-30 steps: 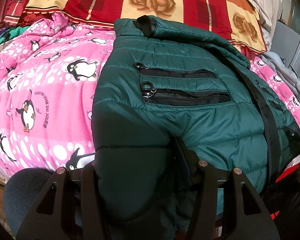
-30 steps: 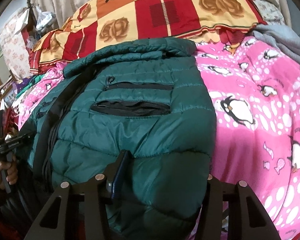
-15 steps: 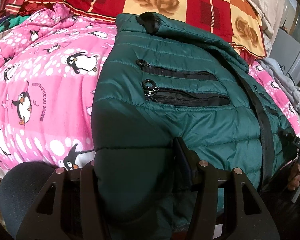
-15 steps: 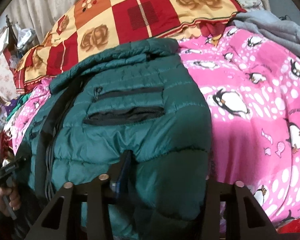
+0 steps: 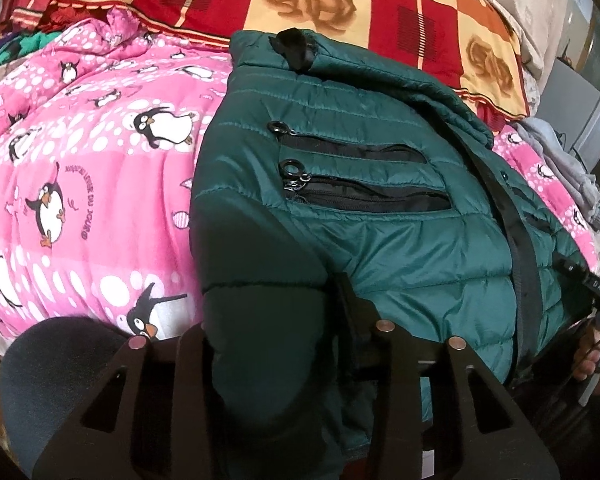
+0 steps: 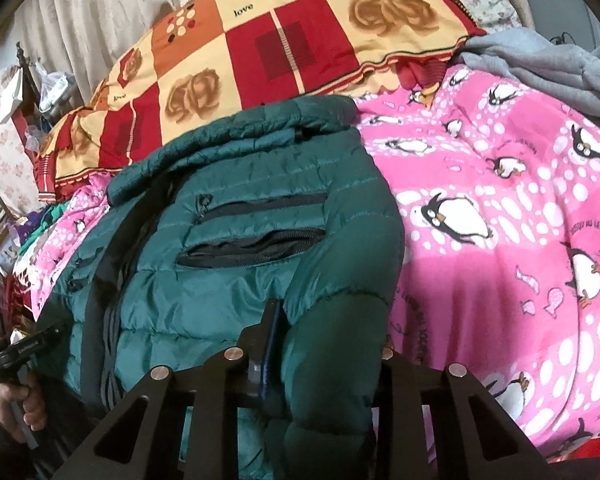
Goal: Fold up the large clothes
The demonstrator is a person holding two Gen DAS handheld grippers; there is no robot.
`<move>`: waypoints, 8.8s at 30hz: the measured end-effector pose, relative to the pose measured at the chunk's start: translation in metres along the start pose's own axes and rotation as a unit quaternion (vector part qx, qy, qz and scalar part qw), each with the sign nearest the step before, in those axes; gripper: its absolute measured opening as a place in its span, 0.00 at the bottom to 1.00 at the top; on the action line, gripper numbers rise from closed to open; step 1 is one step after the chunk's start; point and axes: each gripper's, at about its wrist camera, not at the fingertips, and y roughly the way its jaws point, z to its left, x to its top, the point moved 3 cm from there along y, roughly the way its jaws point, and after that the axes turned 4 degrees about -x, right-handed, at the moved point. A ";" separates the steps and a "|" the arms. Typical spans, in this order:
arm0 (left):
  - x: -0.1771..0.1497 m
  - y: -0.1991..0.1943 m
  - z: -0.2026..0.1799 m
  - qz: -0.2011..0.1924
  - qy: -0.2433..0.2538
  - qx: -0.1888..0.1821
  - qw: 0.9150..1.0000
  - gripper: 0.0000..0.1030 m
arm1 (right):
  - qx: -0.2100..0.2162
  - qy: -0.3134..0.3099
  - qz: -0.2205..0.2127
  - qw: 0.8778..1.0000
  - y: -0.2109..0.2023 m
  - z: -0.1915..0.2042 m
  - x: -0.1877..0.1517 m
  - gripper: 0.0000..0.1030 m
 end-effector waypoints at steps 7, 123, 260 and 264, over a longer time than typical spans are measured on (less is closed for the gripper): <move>0.000 -0.001 0.003 -0.005 -0.015 -0.011 1.000 0.36 | -0.004 0.008 -0.001 1.000 0.003 -0.002 -0.004 0.25; 0.261 0.142 0.032 -0.069 -0.073 0.033 0.994 0.20 | -0.087 0.030 0.010 0.996 0.166 -0.008 0.227 0.14; 0.116 0.015 0.027 -0.048 0.029 -0.116 0.992 0.44 | 0.162 -0.011 -0.010 0.987 0.046 -0.027 0.135 0.36; 0.098 0.003 0.018 -0.045 0.029 -0.122 0.991 0.44 | 0.167 -0.017 -0.007 0.986 0.032 -0.029 0.133 0.36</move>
